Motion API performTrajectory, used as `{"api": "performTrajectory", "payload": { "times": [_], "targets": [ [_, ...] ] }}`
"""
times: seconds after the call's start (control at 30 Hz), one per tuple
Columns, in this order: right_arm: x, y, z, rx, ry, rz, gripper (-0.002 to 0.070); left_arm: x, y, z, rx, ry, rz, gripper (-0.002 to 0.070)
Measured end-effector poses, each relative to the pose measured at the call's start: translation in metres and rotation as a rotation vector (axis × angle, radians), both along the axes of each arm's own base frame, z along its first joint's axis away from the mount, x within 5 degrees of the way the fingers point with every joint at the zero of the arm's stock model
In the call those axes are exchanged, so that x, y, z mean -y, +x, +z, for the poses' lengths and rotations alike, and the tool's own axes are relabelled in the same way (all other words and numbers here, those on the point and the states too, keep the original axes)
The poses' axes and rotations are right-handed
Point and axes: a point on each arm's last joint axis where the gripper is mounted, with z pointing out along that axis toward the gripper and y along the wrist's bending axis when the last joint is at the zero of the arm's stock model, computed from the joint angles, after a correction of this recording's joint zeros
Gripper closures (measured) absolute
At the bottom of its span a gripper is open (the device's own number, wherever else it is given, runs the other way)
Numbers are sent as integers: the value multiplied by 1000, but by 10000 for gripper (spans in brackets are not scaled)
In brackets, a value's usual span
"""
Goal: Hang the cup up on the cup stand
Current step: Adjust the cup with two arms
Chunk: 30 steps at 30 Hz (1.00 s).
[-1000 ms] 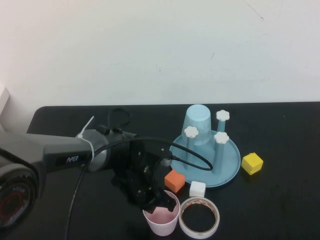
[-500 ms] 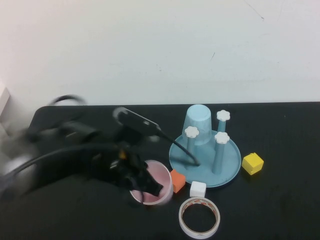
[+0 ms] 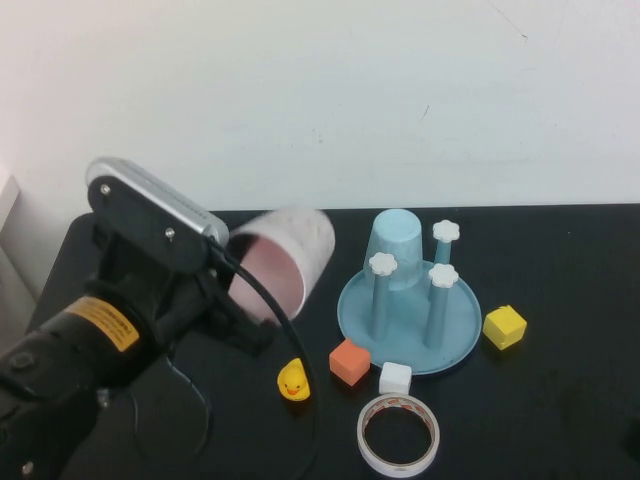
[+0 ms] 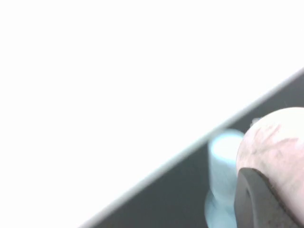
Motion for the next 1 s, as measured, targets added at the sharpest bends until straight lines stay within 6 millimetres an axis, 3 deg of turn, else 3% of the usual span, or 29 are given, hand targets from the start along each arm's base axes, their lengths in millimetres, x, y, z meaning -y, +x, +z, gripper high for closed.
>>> {"api": "performTrajectory", "payload": {
  "times": [0.13,0.23,0.33,0.5,0.57,0.77,1.0],
  "targets": [
    [-11,27,13,-65,72,157,654,1,1,13,168,-4,-12,664],
    [-18,46,14,-157,144,268,575,1,1,20,275,15,-19,664],
    [-24,64,14,-273,244,366,429,2,0,21,309,47,-27,664],
    [-26,102,22,-475,402,383,95,4,-2,20,342,104,-66,664],
    [-27,116,30,-519,443,376,35,5,-2,19,352,121,-80,664],
    [-40,155,63,-536,459,285,-10,6,-3,18,364,142,-97,664],
    [-80,179,79,-535,417,212,-14,6,-3,18,369,149,-99,664]
  ]
}}
